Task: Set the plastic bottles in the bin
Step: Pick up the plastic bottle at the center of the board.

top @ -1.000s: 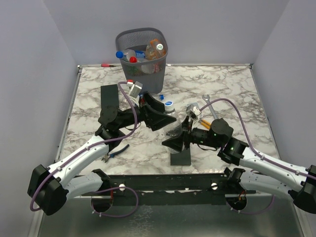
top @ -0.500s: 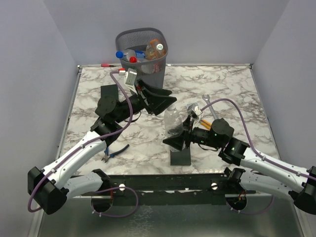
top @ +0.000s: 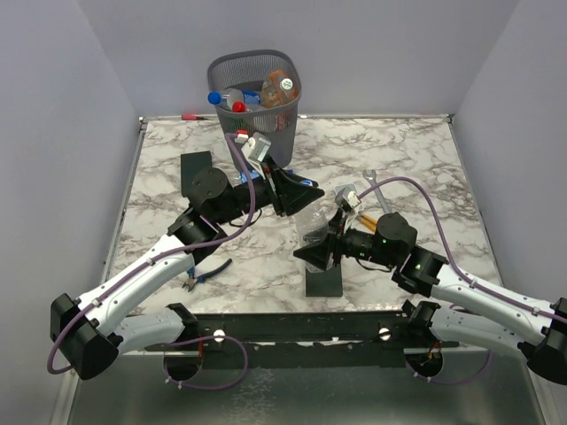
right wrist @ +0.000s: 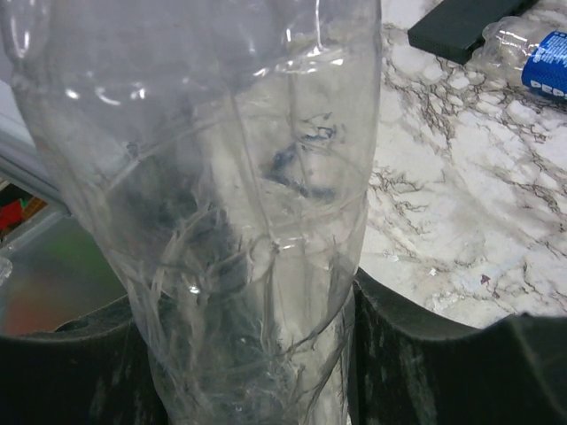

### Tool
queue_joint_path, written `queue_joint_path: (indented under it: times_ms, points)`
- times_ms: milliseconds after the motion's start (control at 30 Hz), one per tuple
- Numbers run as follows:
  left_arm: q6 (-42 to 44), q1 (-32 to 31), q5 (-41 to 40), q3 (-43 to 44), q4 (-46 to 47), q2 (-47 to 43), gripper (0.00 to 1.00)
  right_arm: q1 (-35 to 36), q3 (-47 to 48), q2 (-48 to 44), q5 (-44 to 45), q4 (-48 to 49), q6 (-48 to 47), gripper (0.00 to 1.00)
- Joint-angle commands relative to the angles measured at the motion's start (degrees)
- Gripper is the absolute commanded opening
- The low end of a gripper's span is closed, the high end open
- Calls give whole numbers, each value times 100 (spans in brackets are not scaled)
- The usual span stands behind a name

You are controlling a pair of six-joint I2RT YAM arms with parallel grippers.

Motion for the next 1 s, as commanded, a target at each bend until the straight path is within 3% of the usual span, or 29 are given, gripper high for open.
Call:
queue_joint_path:
  times_ms: [0,33,67,167,200,400,667,967]
  points:
    - [184,-53,-65,128,-275,-76,16,8,-20,-141,106,20,-48,38]
    - [191,-61,-77,113,-272,-79,3,12,-11,-143,128,-13,-18,40]
    - [212,-70,-100,113,-278,-80,0,8,13,-141,161,-76,27,47]
    - [362,-81,-326,172,-292,-117,0,8,273,-103,121,-393,150,95]
    - [472,-81,-483,222,-315,-136,0,10,392,-115,131,-553,182,99]
    - [1179,-72,-1850,989,-577,58,0,9,1111,-626,1057,-1669,199,100]
    - [1763,-19,-2688,2213,-269,700,0,10,1888,-1320,1453,-2593,-160,100]
    - [2795,162,-3553,3595,110,1567,0,7,1318,-2280,1861,-2408,-241,100]
